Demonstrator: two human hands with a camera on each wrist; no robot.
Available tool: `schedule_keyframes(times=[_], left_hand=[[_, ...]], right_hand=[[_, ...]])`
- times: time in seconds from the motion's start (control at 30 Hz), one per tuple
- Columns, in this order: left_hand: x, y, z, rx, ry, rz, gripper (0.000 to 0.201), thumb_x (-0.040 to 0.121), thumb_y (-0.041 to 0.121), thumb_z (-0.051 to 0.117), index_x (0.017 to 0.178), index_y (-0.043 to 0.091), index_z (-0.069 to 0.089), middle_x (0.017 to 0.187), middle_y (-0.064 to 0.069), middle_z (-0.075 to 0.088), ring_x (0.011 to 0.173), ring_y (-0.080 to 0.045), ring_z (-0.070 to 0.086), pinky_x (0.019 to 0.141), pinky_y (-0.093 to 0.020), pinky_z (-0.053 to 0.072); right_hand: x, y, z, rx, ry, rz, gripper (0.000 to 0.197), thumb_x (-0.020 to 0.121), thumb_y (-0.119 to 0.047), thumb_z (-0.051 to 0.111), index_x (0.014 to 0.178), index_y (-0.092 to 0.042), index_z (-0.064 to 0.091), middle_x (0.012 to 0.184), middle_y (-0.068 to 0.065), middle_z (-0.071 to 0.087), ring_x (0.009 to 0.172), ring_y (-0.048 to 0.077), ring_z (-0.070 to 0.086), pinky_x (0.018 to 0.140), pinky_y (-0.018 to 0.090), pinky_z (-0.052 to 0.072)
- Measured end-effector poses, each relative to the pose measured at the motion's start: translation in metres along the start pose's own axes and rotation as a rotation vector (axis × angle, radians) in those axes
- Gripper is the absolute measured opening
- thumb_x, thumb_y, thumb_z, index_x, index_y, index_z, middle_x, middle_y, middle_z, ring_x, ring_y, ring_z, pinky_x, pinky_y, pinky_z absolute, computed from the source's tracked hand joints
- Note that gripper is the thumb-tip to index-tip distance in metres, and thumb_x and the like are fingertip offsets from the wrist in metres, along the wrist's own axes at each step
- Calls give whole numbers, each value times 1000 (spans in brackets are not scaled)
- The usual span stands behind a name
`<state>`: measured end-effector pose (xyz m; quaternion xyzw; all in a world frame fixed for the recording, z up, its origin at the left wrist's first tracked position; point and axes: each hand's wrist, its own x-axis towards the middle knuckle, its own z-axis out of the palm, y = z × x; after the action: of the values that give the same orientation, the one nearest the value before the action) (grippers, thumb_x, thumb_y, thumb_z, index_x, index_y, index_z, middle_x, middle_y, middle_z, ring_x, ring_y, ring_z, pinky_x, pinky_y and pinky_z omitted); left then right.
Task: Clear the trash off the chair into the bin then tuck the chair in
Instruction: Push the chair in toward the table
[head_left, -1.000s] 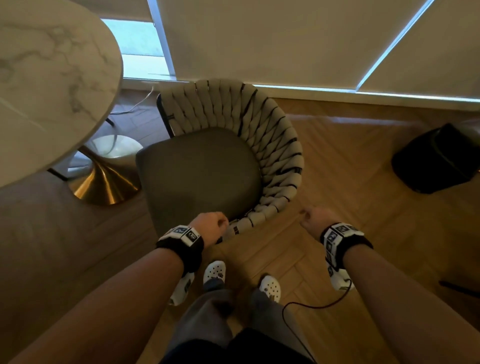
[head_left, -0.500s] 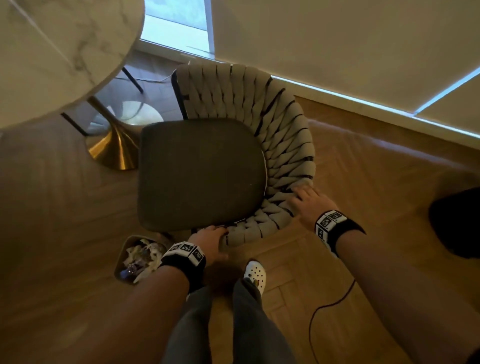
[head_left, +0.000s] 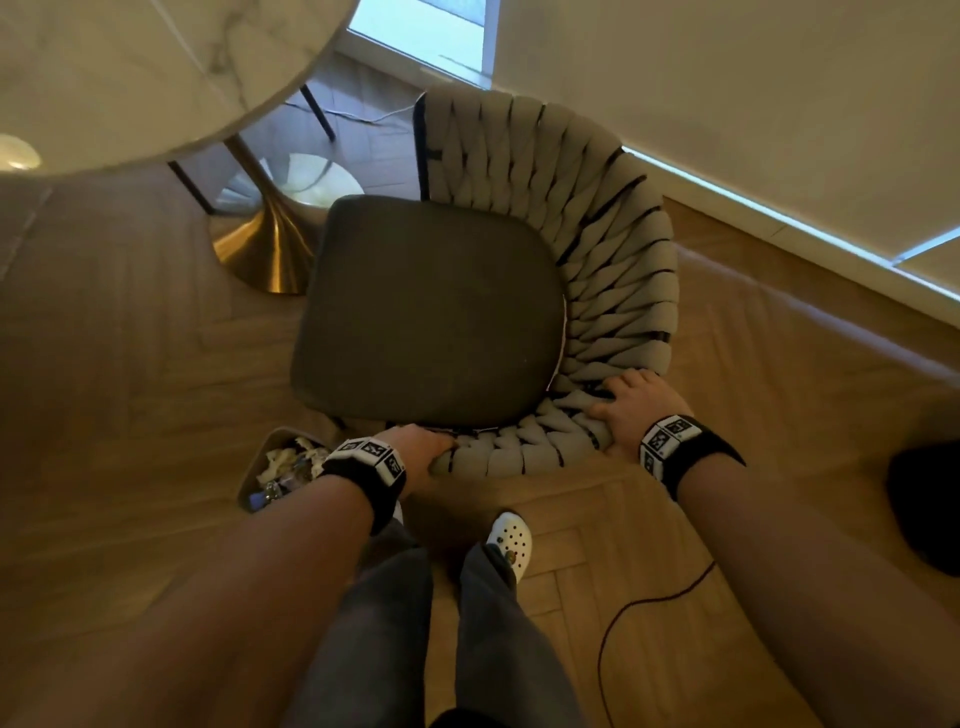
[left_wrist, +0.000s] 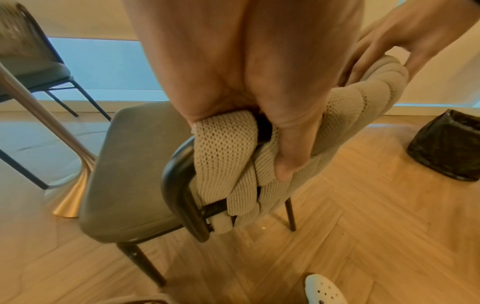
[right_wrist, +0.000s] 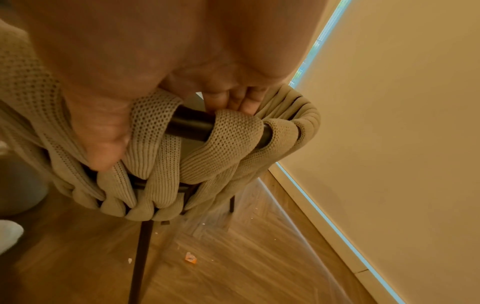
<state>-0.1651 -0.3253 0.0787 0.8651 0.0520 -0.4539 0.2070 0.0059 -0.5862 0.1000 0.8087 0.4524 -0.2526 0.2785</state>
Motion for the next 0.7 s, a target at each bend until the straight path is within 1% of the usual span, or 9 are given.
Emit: schedule_keyframes(times=[0.07, 0.17, 0.27, 0.3, 0.37, 0.43, 0.6, 0.67, 0.7], left_hand=[[-8, -21, -12, 48, 3, -12, 40, 91, 35, 58, 130, 43, 51, 127, 5, 62, 109, -24, 63, 93, -40, 52], [-21, -58, -33, 127, 3, -48, 34, 94, 31, 54, 124, 45, 54, 116, 10, 58, 110, -25, 59, 95, -41, 50], [-25, -103, -55, 261, -6, -95, 32, 94, 32, 55, 122, 47, 54, 126, 8, 61, 114, -23, 57, 100, -41, 43], [-26, -117, -62, 308, -2, -101, 34, 95, 33, 55, 126, 47, 52, 129, 7, 61, 115, -21, 57, 100, -39, 41], [-31, -142, -76, 378, -1, -116, 40, 97, 35, 54, 135, 47, 48, 133, 4, 58, 118, -23, 55, 97, -34, 38], [-35, -169, -89, 405, 10, -157, 39, 98, 38, 52, 135, 49, 46, 134, 1, 54, 120, -26, 50, 89, -31, 34], [-38, -244, -109, 418, 20, -223, 33, 92, 45, 57, 119, 62, 50, 133, 9, 53, 122, -22, 47, 106, -41, 36], [-47, -264, -117, 423, 41, -233, 33, 92, 43, 57, 114, 66, 47, 131, 18, 49, 124, -21, 44, 109, -42, 33], [-50, -273, -119, 448, 51, -223, 35, 94, 39, 56, 117, 63, 48, 131, 21, 48, 127, -20, 42, 112, -41, 29]], right_hand=[[0, -23, -6, 51, 0, 12, 59, 78, -62, 55, 132, -39, 48, 134, 9, 47, 123, 31, 39, 106, 43, 29], [1, -65, -17, 151, 17, 28, 60, 79, -62, 55, 131, -35, 47, 134, 12, 46, 123, 33, 38, 105, 45, 28], [7, -109, -29, 278, 67, 59, 60, 79, -62, 51, 131, -32, 46, 134, 13, 47, 123, 34, 39, 107, 46, 27], [12, -122, -33, 325, 81, 70, 61, 79, -63, 50, 131, -32, 46, 136, 13, 46, 124, 34, 39, 107, 46, 27], [21, -145, -43, 414, 92, 89, 64, 79, -64, 50, 134, -33, 43, 141, 13, 42, 129, 34, 35, 109, 47, 27], [31, -164, -52, 487, 111, 79, 66, 79, -64, 51, 137, -33, 40, 144, 12, 38, 133, 34, 30, 111, 48, 26], [59, -212, -85, 618, 156, -2, 63, 84, -60, 51, 138, -31, 38, 147, 9, 33, 136, 32, 25, 112, 49, 24], [72, -231, -99, 645, 161, -9, 62, 84, -59, 52, 138, -31, 38, 146, 9, 33, 135, 31, 25, 111, 49, 25], [78, -239, -106, 650, 167, -6, 61, 84, -59, 52, 137, -31, 38, 145, 8, 34, 135, 31, 26, 111, 49, 25]])
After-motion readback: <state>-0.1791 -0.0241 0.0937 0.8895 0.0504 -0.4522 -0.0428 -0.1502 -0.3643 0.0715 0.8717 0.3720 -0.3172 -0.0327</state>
